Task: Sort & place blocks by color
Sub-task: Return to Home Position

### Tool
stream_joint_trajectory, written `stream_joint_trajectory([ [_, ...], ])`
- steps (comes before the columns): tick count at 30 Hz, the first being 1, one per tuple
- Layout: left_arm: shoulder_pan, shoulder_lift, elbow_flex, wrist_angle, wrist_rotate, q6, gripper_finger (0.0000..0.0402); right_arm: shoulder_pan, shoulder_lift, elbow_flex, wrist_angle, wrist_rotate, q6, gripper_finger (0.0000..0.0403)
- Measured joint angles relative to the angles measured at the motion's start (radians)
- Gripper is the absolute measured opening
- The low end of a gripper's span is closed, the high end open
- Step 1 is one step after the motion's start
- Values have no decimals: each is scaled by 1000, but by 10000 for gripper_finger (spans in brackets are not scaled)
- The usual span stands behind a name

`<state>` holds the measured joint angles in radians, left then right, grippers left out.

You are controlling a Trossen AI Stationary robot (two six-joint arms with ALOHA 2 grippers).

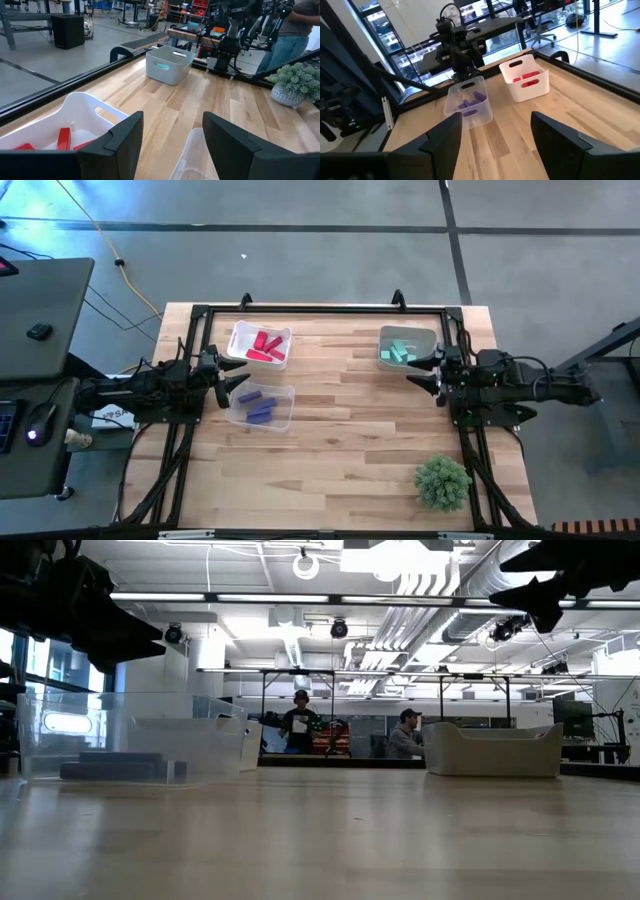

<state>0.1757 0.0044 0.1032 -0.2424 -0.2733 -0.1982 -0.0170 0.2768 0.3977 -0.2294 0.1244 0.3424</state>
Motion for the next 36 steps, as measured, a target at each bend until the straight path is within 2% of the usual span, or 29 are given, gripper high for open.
stream_joint_trajectory([
  [8, 0, 0, 0, 0, 0, 0, 193, 0, -26, -86, 42, -28, 3, 227],
  [17, 0, 0, 0, 0, 0, 0, 193, 0, -33, -271, 254, -81, 60, 227],
  [22, 0, 0, 0, 0, 0, 0, 193, 0, -83, -324, 254, -80, 68, 227],
  [30, 0, 0, 0, 0, 0, 0, 193, -1, -265, -331, 202, -75, -1, 227],
  [36, 0, 0, 0, -2, 1, 0, 193, -1, -266, -328, 133, -72, -3, 227],
])
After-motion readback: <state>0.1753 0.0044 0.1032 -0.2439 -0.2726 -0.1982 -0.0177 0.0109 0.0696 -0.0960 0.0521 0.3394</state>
